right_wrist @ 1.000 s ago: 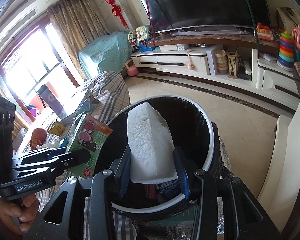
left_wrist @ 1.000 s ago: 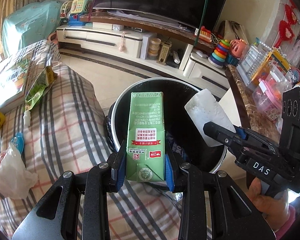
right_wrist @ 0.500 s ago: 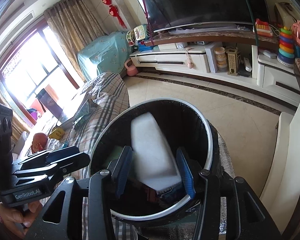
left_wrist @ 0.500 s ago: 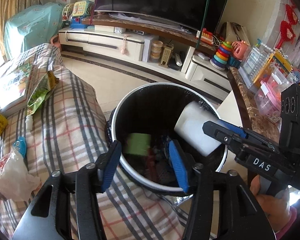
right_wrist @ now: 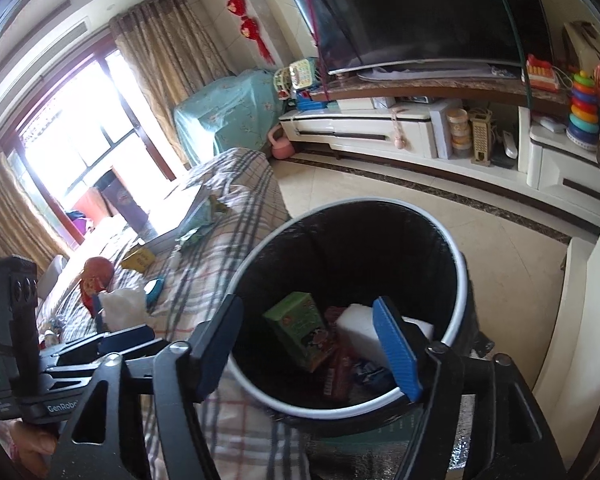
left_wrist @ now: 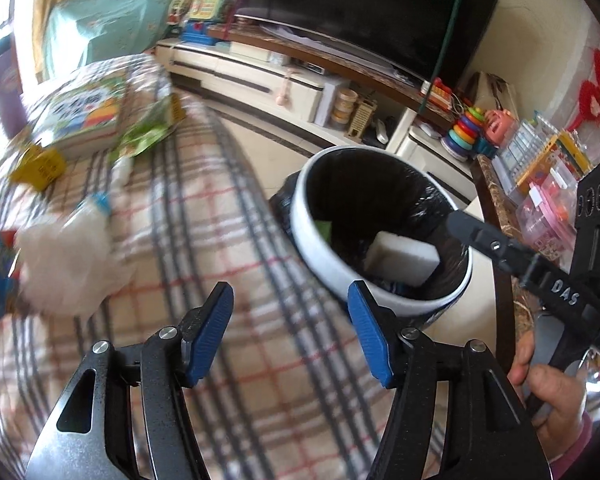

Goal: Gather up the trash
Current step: 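Move both open tools back from the bin toward the bed, then grasp the red snack bag with the left tool while the right tool grasps the white plastic bag, then carry the red snack bag and white plastic bag with both tools over the bin, then open both tools to drop the snack bag and plastic bag into the bin, then move both open tools back from the bin toward the bed, then grasp the orange snack packet with the left tool while the right tool grasps the blue toothbrush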

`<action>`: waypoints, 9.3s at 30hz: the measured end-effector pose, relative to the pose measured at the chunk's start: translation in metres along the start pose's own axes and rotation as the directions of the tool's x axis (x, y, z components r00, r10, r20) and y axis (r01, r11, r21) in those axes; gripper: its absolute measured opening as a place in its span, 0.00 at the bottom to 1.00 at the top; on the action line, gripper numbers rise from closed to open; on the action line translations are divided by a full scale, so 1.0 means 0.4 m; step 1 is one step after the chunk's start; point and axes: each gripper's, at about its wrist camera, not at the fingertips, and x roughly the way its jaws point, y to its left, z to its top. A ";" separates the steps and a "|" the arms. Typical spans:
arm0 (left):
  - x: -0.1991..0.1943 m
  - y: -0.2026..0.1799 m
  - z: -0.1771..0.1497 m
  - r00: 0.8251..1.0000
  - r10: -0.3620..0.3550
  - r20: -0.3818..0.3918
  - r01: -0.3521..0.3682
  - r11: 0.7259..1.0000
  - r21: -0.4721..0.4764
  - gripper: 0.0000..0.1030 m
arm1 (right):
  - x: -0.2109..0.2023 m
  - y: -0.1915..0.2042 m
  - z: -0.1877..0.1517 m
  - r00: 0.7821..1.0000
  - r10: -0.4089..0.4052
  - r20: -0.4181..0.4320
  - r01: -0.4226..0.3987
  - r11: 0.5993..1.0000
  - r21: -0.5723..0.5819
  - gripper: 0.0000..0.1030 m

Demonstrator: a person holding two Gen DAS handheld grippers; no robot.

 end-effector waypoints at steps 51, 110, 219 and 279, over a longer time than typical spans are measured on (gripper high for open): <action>-0.226 0.630 -0.177 0.943 0.330 0.034 -0.286 0.860 -0.422 0.65 | 0.213 0.443 -0.136 0.960 0.230 -0.159 -0.255 0.953 -0.162 0.94; -0.166 0.273 -0.149 0.994 0.070 0.082 -0.055 0.982 -0.179 0.09 | 0.039 0.210 -0.108 0.995 0.103 -0.013 -0.103 0.991 -0.089 0.14; -0.084 0.214 -0.146 0.995 0.101 0.019 -0.094 0.970 -0.224 0.56 | 0.023 0.097 -0.074 0.997 0.070 -0.022 -0.071 0.997 -0.018 0.89; -0.182 0.614 -0.235 0.968 0.220 0.120 -0.141 0.874 -0.465 0.16 | 0.492 0.559 -0.083 0.973 0.024 -0.231 -0.081 0.968 -0.237 0.66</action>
